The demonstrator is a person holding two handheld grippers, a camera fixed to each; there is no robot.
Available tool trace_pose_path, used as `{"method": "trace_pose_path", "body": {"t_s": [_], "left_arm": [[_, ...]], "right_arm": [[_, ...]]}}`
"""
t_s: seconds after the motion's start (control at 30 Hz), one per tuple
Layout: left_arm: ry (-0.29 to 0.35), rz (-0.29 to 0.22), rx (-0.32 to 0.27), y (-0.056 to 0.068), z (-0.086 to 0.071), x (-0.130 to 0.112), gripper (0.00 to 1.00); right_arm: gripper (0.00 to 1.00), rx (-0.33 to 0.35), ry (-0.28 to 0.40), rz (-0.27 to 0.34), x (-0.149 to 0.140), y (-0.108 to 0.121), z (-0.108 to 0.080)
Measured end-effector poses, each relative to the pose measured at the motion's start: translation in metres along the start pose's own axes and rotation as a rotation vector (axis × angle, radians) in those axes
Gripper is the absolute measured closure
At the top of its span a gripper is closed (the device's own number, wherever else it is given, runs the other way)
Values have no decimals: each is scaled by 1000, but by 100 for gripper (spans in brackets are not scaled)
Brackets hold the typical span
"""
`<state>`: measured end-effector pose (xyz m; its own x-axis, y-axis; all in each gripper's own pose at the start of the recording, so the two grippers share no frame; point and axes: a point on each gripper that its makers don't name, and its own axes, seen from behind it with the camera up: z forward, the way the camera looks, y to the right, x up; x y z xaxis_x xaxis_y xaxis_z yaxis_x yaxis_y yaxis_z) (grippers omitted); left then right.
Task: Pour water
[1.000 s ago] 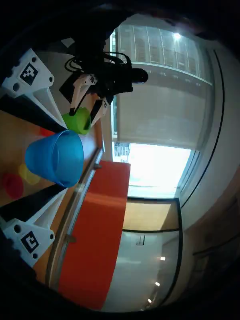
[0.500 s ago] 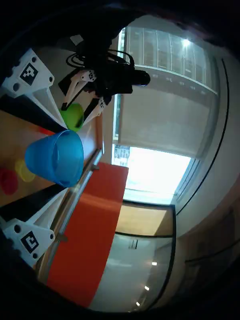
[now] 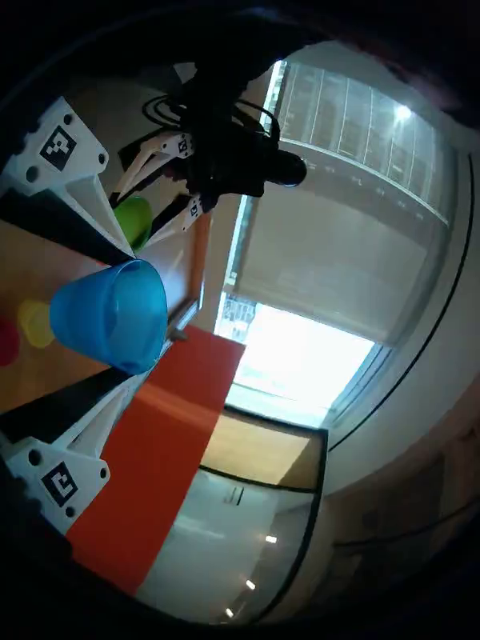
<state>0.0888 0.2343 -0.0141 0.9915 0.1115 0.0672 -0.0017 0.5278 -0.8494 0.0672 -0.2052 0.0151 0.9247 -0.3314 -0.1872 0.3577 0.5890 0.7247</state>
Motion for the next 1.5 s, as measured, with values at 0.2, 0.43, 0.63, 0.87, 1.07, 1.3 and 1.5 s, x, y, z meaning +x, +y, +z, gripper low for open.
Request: {"method": "trace_pose_path", "body": {"t_s": [0.2, 0.43, 0.63, 0.87, 1.07, 1.3, 1.5], "left_arm": [[1, -8, -13, 5, 2, -1, 11], [2, -16, -32, 11, 6, -3, 10], [1, -15, -48, 16, 7, -6, 11], [-3, -12, -60, 19, 7, -9, 10], [-1, -17, -67, 22, 9, -11, 11], [5, -11, -67, 24, 10, -10, 10], [10, -11, -76, 29, 11, -10, 11]], "right_arm": [[10, -2, -7, -50, 3, 2, 1], [10, -5, -5, -109, 8, 4, 3], [9, -10, -7, -175, 14, 6, 6], [10, -21, -5, -257, 22, 8, 9], [10, -24, -4, -320, 28, 9, 13], [10, -22, 6, -377, 37, 8, 18], [10, -19, 9, -428, 42, 7, 21]]}}
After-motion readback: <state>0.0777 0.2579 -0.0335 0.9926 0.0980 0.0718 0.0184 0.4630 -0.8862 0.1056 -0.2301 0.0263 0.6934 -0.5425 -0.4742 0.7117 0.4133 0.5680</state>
